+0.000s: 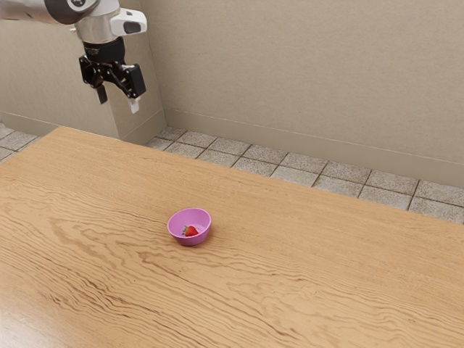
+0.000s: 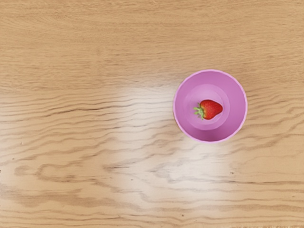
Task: Take strawberry from the bowl
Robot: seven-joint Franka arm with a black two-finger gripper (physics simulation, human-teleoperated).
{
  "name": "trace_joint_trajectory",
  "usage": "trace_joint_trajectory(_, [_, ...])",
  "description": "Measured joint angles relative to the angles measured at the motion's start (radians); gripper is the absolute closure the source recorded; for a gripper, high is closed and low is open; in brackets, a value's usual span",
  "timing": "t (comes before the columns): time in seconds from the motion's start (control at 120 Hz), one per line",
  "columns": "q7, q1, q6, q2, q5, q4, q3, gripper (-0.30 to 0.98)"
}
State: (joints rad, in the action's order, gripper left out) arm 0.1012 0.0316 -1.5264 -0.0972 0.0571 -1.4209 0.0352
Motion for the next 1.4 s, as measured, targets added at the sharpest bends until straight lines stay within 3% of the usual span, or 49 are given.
trace_joint_trajectory(0.292, [0.042, 0.005, -0.008, -0.017, -0.006, 0.025, -0.004, 0.00])
trace_joint_trajectory(0.583, [0.333, 0.058, -0.287, -0.490, 0.003, 0.102, -0.008, 0.00])
trace_joint_trajectory(0.867, [0.566, 0.100, -0.453, -0.623, -0.045, 0.091, -0.010, 0.00])
trace_joint_trajectory(1.033, [0.684, 0.059, -0.511, -0.605, -0.041, 0.061, -0.050, 0.03])
trace_joint_trajectory(1.142, [0.750, 0.046, -0.532, -0.427, -0.024, -0.124, -0.047, 0.10])
trace_joint_trajectory(1.225, [0.792, -0.025, -0.571, -0.311, -0.011, -0.287, -0.046, 0.16])
trace_joint_trajectory(1.308, [0.825, -0.092, -0.612, -0.268, -0.009, -0.375, -0.047, 0.21])
trace_joint_trajectory(1.4, [0.857, -0.099, -0.654, -0.259, -0.009, -0.436, -0.046, 0.27])
